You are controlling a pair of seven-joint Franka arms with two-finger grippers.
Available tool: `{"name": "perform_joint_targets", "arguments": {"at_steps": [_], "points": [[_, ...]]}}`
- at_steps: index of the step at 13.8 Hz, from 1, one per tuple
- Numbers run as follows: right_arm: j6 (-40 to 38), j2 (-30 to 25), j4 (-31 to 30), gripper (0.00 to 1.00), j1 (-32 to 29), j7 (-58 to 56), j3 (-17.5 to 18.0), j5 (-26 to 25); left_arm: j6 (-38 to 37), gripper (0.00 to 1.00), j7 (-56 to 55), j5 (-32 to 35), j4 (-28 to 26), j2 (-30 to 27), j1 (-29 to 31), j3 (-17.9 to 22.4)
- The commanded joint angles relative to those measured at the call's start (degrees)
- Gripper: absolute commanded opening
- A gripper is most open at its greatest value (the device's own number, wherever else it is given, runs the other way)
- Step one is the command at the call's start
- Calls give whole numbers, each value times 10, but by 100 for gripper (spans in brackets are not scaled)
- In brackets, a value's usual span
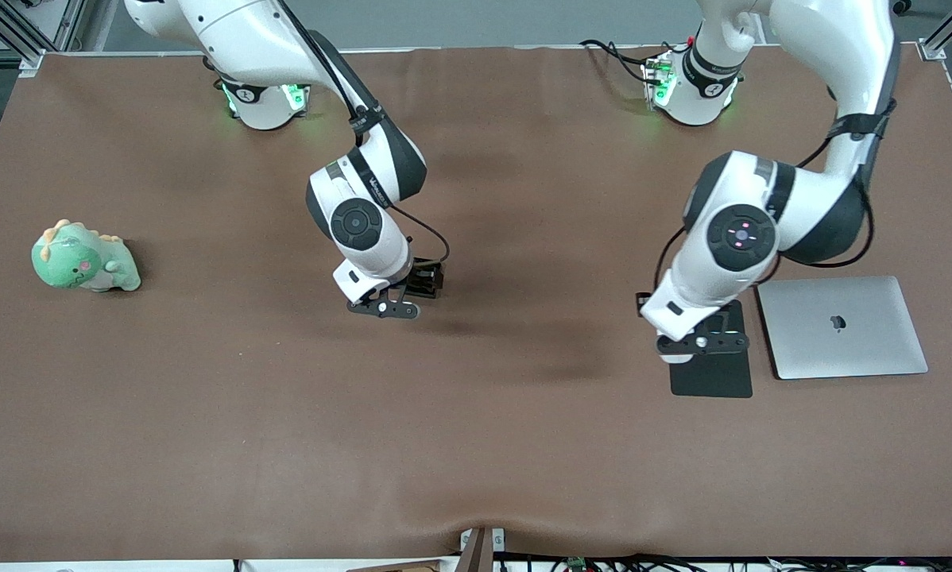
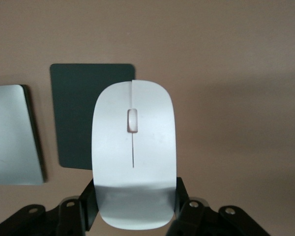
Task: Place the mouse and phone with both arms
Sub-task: 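Lower the mouse onto the grey mouse pad with the left gripper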
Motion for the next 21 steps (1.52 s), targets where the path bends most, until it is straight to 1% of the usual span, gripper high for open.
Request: {"name": "perform_joint_targets", "arguments": {"at_steps": [1,2,4,7,8,12,14,16,18,21], "points": [[9,19,4,100,17,21,-5,-11,2,0,65,-10,-59,-33,48,-6],[9,20,4,100,24,37,-5,-11,13,0,77,-8,-68,-33,65,-6],[23,34,3,100,28,43,-5,-11,46,0,96,-8,-90,-31,73,-5],[58,35,-31,100,30,42,-5,-13,102,0,101,-8,-116,-21,83,-5],[70,35,-40,100,32,42,-5,-13,124,0,101,-8,-122,-14,83,-5],[77,35,-43,100,37,55,-4,-10,197,0,102,-8,-140,25,91,-4],[85,35,-43,100,43,74,-4,-8,211,0,102,-8,-139,45,98,-4],[88,39,-45,100,51,84,-5,-8,256,0,101,-7,-139,68,111,-4],[112,40,-63,100,51,84,-5,-8,286,0,99,-8,-138,84,111,-3],[121,41,-70,100,54,84,-5,-9,291,0,101,-6,-137,95,113,-4]]}}
